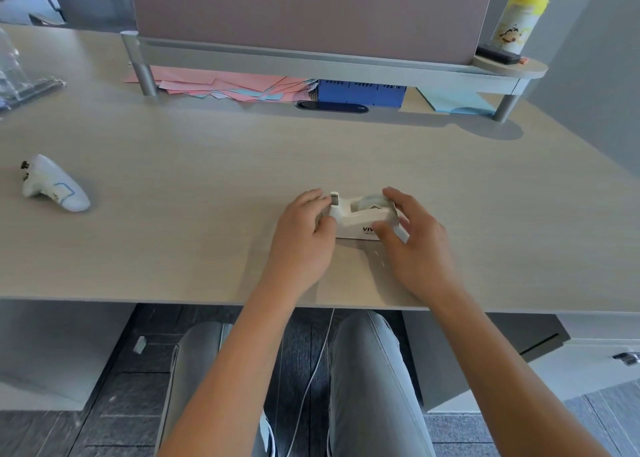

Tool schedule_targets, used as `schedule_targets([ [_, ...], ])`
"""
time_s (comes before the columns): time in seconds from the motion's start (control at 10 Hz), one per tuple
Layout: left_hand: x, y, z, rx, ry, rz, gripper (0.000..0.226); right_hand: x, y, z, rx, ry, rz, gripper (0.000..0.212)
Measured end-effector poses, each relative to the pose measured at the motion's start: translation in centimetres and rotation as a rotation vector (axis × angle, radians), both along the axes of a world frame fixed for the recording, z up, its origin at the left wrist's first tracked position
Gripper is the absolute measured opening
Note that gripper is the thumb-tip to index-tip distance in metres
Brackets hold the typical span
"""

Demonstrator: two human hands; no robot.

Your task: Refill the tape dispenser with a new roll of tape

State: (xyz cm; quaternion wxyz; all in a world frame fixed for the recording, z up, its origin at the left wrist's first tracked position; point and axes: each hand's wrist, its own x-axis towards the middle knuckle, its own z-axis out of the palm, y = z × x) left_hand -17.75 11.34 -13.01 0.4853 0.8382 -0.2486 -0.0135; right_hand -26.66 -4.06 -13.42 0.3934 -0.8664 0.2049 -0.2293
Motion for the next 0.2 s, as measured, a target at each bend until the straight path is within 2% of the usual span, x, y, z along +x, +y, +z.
schedule_targets([
  [0.1, -0.2, 0.5, -0.1, -0.003, 0.002, 0.016, 0.041, -0.7, 0.2, 0.4, 0.044, -0.002, 0.002, 0.059],
  [0.2, -0.1, 1.5, -0.7, -0.020, -0.031, 0.108, 0.041, -1.9, -0.3, 2.1, 0.156, -0.261, -0.062, 0.041],
])
